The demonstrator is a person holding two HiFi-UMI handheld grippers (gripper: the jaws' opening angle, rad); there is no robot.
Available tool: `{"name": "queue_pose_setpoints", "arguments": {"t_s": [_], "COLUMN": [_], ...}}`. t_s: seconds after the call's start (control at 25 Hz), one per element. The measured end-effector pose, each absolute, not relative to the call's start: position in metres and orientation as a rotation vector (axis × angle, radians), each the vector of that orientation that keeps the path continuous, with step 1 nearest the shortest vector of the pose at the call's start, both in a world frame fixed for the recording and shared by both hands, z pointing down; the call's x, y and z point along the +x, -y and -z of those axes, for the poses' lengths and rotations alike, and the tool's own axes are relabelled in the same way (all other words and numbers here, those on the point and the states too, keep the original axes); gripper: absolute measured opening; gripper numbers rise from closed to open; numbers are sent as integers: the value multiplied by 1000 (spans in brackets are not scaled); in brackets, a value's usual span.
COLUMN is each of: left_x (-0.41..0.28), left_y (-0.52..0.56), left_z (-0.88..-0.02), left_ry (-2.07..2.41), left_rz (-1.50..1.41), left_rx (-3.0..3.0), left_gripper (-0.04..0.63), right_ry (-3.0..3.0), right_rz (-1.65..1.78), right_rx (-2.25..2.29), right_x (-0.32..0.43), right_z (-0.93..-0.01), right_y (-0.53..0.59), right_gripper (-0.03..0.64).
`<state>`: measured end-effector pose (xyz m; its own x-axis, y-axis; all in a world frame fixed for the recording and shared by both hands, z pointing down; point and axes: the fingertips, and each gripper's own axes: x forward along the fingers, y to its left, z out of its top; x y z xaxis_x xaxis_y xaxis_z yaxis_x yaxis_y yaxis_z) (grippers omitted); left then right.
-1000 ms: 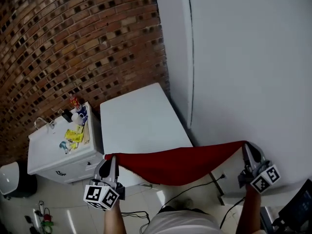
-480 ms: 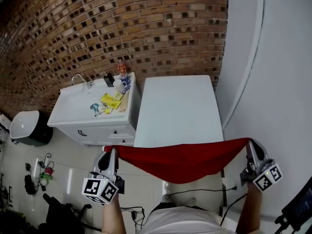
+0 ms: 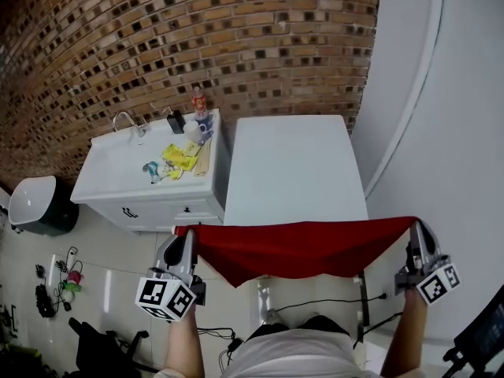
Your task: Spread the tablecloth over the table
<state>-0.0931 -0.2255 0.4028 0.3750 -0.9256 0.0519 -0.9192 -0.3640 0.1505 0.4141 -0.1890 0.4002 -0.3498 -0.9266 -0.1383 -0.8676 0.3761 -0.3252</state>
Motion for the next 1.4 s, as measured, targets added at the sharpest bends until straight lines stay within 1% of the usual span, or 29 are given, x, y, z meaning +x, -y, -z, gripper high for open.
{"name": "queue_pose_setpoints", "arguments": {"t_s": [0.24,0.6,0.92,1.2,1.4], "left_x": [-76,-57,-61,-64,-55], "left_y": [259,340,428,510,560], "left_z": [-406,-419,-449,-500,-519], "left_ry": [1655,1711,1742,1706,1685], "left_rz": [19,-81,-162,-262,-315], "left_rx": [2502,2533,2477,2380,2380], "left_gripper": [9,9,9,11,10], "right_ry": [-2300,-2395,-2471,-2466,-2455], "right_rz": [342,362,460,623,680], "right_rx": [-1600,-1603,-1622,-1667,-1712], "right_x": [439,460,466,473,472], "right_z": [-396,-412,-452,-504,-523], "right_y": [225,327,417,493,542], "right_gripper": [12,12,12,12,12]}}
